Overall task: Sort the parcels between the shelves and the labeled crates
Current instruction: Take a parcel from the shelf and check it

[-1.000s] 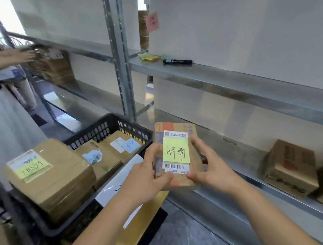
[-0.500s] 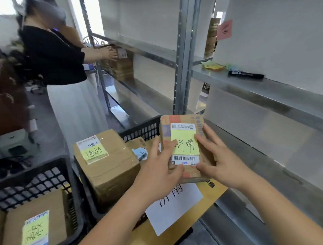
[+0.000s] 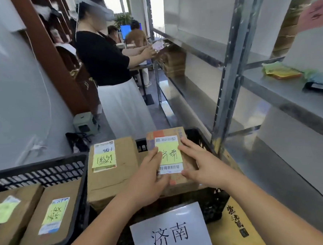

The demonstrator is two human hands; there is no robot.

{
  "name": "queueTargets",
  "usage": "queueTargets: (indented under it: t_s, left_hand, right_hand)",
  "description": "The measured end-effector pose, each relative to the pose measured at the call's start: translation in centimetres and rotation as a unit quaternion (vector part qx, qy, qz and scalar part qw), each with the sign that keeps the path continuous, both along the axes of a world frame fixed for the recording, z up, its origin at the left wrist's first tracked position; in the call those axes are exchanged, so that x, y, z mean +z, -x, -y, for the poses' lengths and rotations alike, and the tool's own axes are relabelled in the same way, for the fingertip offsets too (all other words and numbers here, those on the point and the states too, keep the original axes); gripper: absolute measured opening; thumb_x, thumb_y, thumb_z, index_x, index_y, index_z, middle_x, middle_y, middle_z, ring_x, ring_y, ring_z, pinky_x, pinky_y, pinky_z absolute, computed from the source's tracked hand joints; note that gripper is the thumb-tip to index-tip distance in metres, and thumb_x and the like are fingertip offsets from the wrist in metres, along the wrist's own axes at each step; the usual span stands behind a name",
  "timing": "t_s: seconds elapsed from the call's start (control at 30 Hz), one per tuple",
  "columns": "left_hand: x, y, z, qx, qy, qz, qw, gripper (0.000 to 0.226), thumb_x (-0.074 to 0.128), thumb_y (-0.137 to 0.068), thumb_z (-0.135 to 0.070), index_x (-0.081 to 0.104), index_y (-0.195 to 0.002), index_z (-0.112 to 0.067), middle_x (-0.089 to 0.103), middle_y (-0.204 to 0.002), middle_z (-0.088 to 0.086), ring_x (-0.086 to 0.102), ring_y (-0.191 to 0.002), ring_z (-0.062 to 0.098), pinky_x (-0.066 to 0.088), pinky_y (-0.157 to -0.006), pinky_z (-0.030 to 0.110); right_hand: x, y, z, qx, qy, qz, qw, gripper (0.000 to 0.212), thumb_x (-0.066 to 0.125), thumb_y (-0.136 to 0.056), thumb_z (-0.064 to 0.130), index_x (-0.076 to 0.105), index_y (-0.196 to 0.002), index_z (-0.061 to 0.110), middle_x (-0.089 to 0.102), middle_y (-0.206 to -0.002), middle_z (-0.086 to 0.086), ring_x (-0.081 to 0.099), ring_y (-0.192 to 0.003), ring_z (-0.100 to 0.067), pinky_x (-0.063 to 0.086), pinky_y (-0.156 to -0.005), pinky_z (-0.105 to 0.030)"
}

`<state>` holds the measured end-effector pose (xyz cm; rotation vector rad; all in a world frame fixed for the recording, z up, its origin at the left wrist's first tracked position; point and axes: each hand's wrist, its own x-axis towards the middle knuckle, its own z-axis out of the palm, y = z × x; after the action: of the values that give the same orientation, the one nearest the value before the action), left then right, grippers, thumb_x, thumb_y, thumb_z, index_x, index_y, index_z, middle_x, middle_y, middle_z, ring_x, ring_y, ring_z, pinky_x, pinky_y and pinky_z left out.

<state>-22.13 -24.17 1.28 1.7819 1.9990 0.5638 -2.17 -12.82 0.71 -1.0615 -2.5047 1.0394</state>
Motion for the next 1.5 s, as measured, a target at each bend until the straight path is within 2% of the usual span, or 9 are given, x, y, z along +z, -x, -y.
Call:
queueTargets:
  t_s: [0.07,0.23,0.47,0.57,0.87,1.03,1.23,1.37,1.5]
  left_hand:
    - [-0.3,-0.1,-1.1,0.026,0.015,-0.017,0.999,0.078,0.059,-0.098,-0.04,0.017,-0.161,-0.02,0.003,-0.168,-0.013,0.011,-0.151,0.005,0.011,-0.111,0.015]
    - [-0.4,0.3,-3.6,0.063,0.073,-0.06,0.994,0.069,0.063,-0.094,-0.038,0.034,-0.154,-0.018,0.017,-0.166,-0.005,0.022,-0.149,0.011,0.021,-0.111,0.019]
    - [-1.9,0.9,-6.7,0.109,0.139,-0.112,0.978,0.072,0.055,-0.09,-0.044,0.032,-0.154,-0.02,0.011,-0.169,0.0,0.034,-0.147,0.022,0.036,-0.115,0.038]
    - [-2.8,1.0,-7.8,0.127,0.165,-0.136,0.969,0.073,0.052,-0.092,-0.045,0.026,-0.155,-0.015,0.007,-0.169,0.005,0.041,-0.14,0.03,0.038,-0.112,0.042]
    - [-4.5,-0.4,-8.4,0.188,0.202,-0.181,0.944,0.078,0.049,-0.099,-0.037,0.009,-0.158,-0.006,0.005,-0.165,0.015,0.039,-0.134,0.035,0.036,-0.108,0.038]
    - [-4.4,-0.6,-8.3,0.182,0.228,-0.237,0.927,0.075,0.045,-0.103,-0.033,0.004,-0.158,-0.001,0.004,-0.166,0.021,0.018,-0.15,0.039,0.018,-0.123,0.041]
    - [-4.2,-0.9,-7.7,0.149,0.186,-0.27,0.933,0.066,0.051,-0.097,-0.016,0.022,-0.155,-0.003,0.018,-0.165,0.015,0.0,-0.155,0.032,0.004,-0.126,0.037]
    - [-3.9,-0.5,-6.8,0.141,0.147,-0.207,0.957,0.048,0.053,-0.096,-0.011,0.04,-0.143,-0.01,0.038,-0.153,0.009,0.031,-0.145,0.026,0.029,-0.116,0.032]
    - [-3.2,0.0,-6.1,0.103,0.108,-0.197,0.969,0.04,0.051,-0.096,-0.016,0.046,-0.136,-0.013,0.048,-0.142,0.008,0.042,-0.131,0.023,0.032,-0.11,0.029]
  right_hand:
    - [-1.0,0.6,-1.7,0.016,0.02,-0.007,1.0,0.086,0.073,-0.092,0.035,0.023,-0.163,0.034,0.002,-0.163,0.037,0.013,-0.15,0.005,0.023,-0.126,-0.035]
    - [-3.5,3.0,-4.5,0.056,0.05,0.005,0.997,0.083,0.071,-0.095,0.025,0.023,-0.163,0.027,0.005,-0.167,0.028,0.015,-0.139,0.01,0.02,-0.108,-0.011]
    - [-6.3,6.0,-6.8,0.06,0.088,-0.032,0.994,0.085,0.066,-0.091,0.016,0.024,-0.162,0.031,0.007,-0.165,0.03,0.027,-0.145,0.003,0.041,-0.107,-0.018]
    - [-6.7,6.8,-7.5,0.061,0.081,-0.035,0.994,0.086,0.068,-0.089,0.019,0.025,-0.162,0.033,0.006,-0.162,0.036,0.027,-0.145,0.005,0.039,-0.106,-0.016]
    - [-7.5,8.6,-7.1,0.068,0.077,-0.043,0.994,0.085,0.07,-0.086,0.024,0.031,-0.16,0.033,0.006,-0.168,0.023,0.017,-0.151,0.003,0.022,-0.107,-0.01]
    - [-7.8,9.0,-7.1,0.062,0.081,-0.045,0.994,0.089,0.072,-0.084,0.023,0.029,-0.162,0.026,0.005,-0.168,0.024,0.018,-0.151,0.002,0.022,-0.11,-0.012]
    - [-8.0,9.5,-6.4,0.06,0.069,-0.048,0.995,0.089,0.073,-0.086,0.033,0.027,-0.162,0.03,0.003,-0.168,0.024,0.013,-0.153,0.001,0.027,-0.123,-0.029]
    - [-7.4,9.3,-6.1,0.067,0.071,-0.033,0.995,0.086,0.07,-0.089,0.027,0.024,-0.162,0.036,-0.001,-0.168,0.026,0.013,-0.153,0.0,0.028,-0.121,-0.027]
    - [-6.5,8.7,-5.7,0.056,0.059,0.013,0.997,0.085,0.065,-0.092,0.028,0.019,-0.164,0.033,-0.006,-0.169,0.025,0.017,-0.153,-0.002,0.026,-0.119,-0.023]
